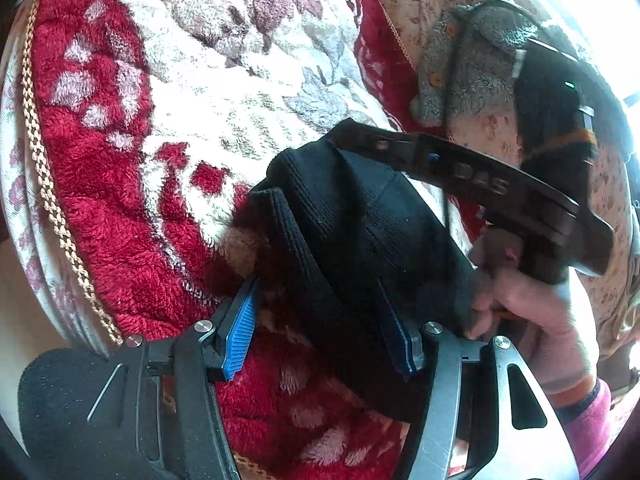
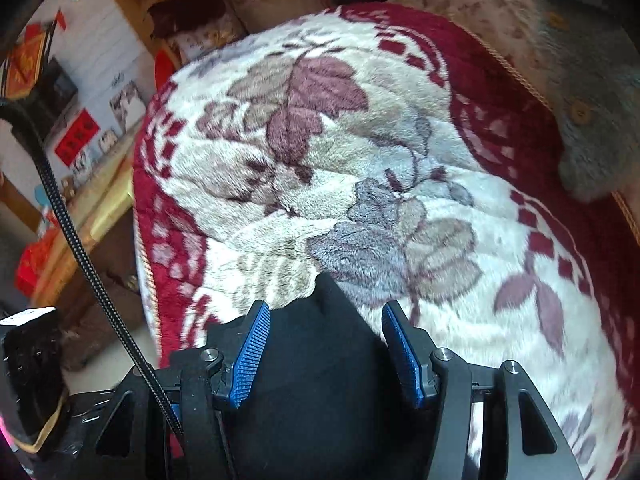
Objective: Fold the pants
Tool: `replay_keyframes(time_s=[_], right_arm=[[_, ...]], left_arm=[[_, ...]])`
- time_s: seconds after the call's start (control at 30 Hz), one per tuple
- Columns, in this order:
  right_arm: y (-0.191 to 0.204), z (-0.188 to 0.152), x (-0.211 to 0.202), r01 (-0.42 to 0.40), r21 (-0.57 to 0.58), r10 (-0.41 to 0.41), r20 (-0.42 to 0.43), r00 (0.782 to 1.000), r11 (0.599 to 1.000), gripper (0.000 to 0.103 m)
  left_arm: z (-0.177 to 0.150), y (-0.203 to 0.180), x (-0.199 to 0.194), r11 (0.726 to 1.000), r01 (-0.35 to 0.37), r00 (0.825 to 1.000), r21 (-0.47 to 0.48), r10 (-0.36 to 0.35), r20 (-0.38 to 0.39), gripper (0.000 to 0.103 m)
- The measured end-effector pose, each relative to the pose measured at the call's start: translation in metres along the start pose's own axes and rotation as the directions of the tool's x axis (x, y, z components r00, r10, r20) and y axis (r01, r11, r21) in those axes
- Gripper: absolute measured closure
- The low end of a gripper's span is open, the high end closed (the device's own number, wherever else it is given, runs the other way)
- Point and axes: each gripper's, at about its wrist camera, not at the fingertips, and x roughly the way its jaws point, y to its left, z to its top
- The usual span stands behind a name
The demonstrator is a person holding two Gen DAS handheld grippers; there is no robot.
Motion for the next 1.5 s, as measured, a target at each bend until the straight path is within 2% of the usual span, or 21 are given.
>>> replay_keyframes(time_s=[0.07, 0.13, 0.17, 0.2, 0.23, 0.27, 0.3, 0.37, 0.47, 0.67, 0.83, 1.0, 1.2, 1.33, 1.43, 1.5], right_arm=[[-0.002, 0.003, 0.013, -0.001, -0.001, 0.001, -0.017, 1.000, 1.000, 0.049], [-0.007, 0.003, 0.028, 0.009, 0.019, -0.008, -0.043, 0.999, 1.000, 0.067], [-0.007, 0.003, 0.031, 0.017, 0.013, -0.016, -0.038, 0.999, 1.000, 0.069], [-0.006, 0.003, 0.030, 0.017, 0.004, -0.016, -0.024, 1.000, 1.000, 0.077], [-0.006, 0.003, 0.029, 0.014, 0.006, -0.014, -0.021, 1.000, 1.000, 0.082], [-0.006, 0.003, 0.027, 0.007, 0.008, -0.007, -0.016, 1.000, 1.000, 0.085], [-0.006, 0.003, 0.024, -0.012, 0.011, 0.012, -0.007, 1.000, 1.000, 0.090], [-0.007, 0.002, 0.013, -0.045, 0.031, 0.044, 0.022, 0.999, 0.999, 0.092], [-0.008, 0.001, -0.014, -0.098, 0.065, 0.092, 0.092, 0.991, 0.993, 0.093], [-0.002, -0.003, -0.095, -0.138, 0.068, 0.118, 0.245, 0.962, 0.988, 0.093], [-0.002, -0.027, -0.166, -0.144, 0.070, 0.110, 0.355, 0.928, 0.987, 0.093], [-0.019, -0.077, -0.226, -0.145, 0.122, 0.077, 0.441, 0.894, 0.982, 0.093], [-0.052, -0.156, -0.287, -0.170, 0.242, 0.011, 0.546, 0.838, 0.955, 0.093], [-0.076, -0.213, -0.315, -0.185, 0.323, -0.044, 0.588, 0.808, 0.928, 0.093], [-0.093, -0.255, -0.328, -0.211, 0.382, -0.074, 0.609, 0.789, 0.900, 0.093], [-0.104, -0.284, -0.330, -0.215, 0.426, -0.103, 0.609, 0.786, 0.879, 0.093]], left_arm=[[0.000, -0.001, 0.001, 1.000, 0.006, 1.000, 0.010, -0.006, 0.007, 0.040], [-0.002, -0.002, 0.002, 1.000, 0.006, 1.000, 0.011, -0.006, 0.021, 0.040], [-0.002, -0.003, 0.003, 1.000, 0.012, 0.999, 0.014, -0.013, 0.030, 0.040], [-0.003, -0.004, 0.003, 1.000, 0.009, 0.999, 0.028, -0.010, 0.039, 0.042], [-0.003, -0.006, 0.003, 0.999, -0.005, 0.999, 0.045, 0.002, 0.053, 0.062], [-0.003, -0.006, 0.003, 0.998, -0.007, 0.998, 0.059, 0.003, 0.055, 0.076], [-0.002, -0.008, 0.004, 0.998, 0.000, 0.999, 0.070, -0.004, 0.053, 0.077], [-0.001, -0.009, 0.000, 0.997, 0.016, 0.998, 0.082, -0.021, 0.067, 0.084], [-0.002, -0.019, -0.019, 0.991, 0.036, 0.993, 0.131, -0.051, 0.110, 0.089], [-0.009, -0.059, -0.060, 0.961, 0.099, 0.976, 0.258, -0.144, 0.164, 0.089], [-0.031, -0.106, -0.080, 0.908, 0.192, 0.957, 0.372, -0.257, 0.135, 0.089], [-0.057, -0.152, -0.080, 0.852, 0.247, 0.950, 0.462, -0.308, 0.060, 0.089], [-0.104, -0.208, -0.070, 0.773, 0.282, 0.947, 0.569, -0.320, -0.035, 0.089], [-0.139, -0.241, -0.053, 0.723, 0.294, 0.948, 0.625, -0.303, -0.096, 0.089], [-0.169, -0.262, -0.038, 0.686, 0.291, 0.953, 0.667, -0.270, -0.138, 0.089], [-0.187, -0.271, -0.027, 0.665, 0.279, 0.958, 0.692, -0.242, -0.154, 0.089]])
